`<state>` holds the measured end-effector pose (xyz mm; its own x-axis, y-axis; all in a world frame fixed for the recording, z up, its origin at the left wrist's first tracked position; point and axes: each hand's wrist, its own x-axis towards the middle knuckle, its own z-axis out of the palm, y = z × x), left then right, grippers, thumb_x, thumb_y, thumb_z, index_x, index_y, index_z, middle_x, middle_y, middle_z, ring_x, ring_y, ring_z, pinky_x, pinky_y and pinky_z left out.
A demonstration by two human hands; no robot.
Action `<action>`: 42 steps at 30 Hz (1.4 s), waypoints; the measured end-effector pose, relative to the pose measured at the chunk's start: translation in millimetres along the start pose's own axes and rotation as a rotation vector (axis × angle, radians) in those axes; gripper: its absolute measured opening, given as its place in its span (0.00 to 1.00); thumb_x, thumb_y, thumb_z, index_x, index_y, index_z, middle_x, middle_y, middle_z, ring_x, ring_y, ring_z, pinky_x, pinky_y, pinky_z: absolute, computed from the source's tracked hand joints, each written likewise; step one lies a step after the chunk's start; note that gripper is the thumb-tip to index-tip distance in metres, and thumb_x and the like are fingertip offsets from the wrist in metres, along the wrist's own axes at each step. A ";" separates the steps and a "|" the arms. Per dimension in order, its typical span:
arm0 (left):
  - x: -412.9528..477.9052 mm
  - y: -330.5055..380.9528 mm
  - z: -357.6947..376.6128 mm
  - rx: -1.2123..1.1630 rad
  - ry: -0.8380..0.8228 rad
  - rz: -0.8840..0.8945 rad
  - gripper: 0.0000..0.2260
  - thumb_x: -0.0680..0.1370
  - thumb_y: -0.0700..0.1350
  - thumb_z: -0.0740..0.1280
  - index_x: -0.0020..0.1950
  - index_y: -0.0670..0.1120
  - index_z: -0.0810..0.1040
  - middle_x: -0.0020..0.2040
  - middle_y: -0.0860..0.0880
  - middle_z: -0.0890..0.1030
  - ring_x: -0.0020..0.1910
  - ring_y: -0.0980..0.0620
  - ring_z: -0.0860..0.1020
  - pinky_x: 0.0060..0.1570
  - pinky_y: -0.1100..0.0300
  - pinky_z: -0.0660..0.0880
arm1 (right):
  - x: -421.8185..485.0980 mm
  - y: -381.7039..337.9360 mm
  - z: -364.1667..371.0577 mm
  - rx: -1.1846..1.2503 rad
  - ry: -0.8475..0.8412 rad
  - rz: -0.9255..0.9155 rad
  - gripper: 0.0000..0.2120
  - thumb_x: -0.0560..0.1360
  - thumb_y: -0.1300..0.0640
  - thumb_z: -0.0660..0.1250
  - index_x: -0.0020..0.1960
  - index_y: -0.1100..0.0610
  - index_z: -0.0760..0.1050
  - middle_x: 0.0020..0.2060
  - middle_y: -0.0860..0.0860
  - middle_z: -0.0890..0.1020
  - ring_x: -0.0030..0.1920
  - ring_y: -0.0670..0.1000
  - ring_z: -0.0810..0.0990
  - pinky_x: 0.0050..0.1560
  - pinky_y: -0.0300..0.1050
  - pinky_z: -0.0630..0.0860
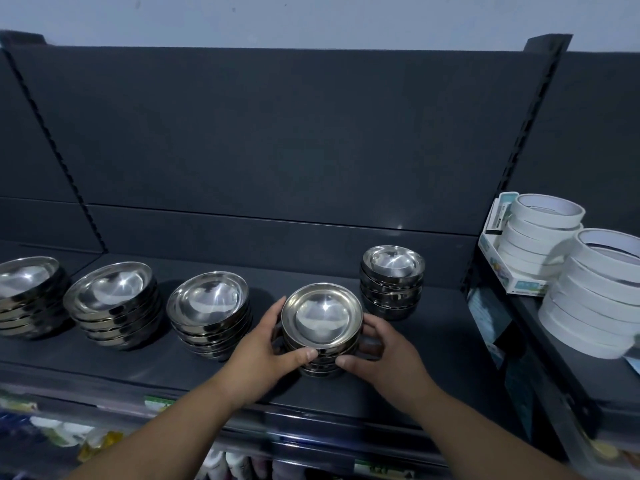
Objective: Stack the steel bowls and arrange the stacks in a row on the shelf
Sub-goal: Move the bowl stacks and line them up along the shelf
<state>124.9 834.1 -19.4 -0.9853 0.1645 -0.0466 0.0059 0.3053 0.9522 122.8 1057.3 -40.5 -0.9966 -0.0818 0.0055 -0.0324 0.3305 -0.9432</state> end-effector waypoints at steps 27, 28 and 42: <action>167.7 105.9 8.3 0.882 -0.277 0.118 0.39 0.71 0.59 0.72 0.76 0.49 0.60 0.74 0.47 0.67 0.72 0.48 0.67 0.69 0.59 0.64 | 48.9 -16.4 -74.1 -0.332 0.417 0.117 0.38 0.63 0.50 0.80 0.70 0.49 0.68 0.65 0.48 0.75 0.65 0.47 0.73 0.63 0.37 0.66; 176.3 103.6 10.5 0.899 -0.316 0.128 0.40 0.70 0.59 0.73 0.76 0.48 0.59 0.74 0.47 0.68 0.71 0.48 0.67 0.69 0.59 0.65 | 51.6 -15.9 -74.0 -0.317 0.427 0.132 0.40 0.62 0.49 0.80 0.70 0.48 0.68 0.65 0.47 0.75 0.65 0.47 0.73 0.65 0.39 0.67; 222.8 58.3 40.4 0.766 -0.636 0.285 0.58 0.65 0.51 0.79 0.78 0.50 0.37 0.69 0.47 0.74 0.66 0.49 0.74 0.59 0.69 0.66 | 73.3 -4.3 -58.8 -0.377 0.355 0.292 0.63 0.58 0.53 0.82 0.77 0.37 0.40 0.68 0.51 0.75 0.68 0.50 0.73 0.68 0.42 0.70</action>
<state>-87.4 926.4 13.6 -0.6595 0.7210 -0.2124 0.5509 0.6559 0.5160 45.5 1105.2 -16.5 -0.9304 0.3608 -0.0640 0.2868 0.6082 -0.7401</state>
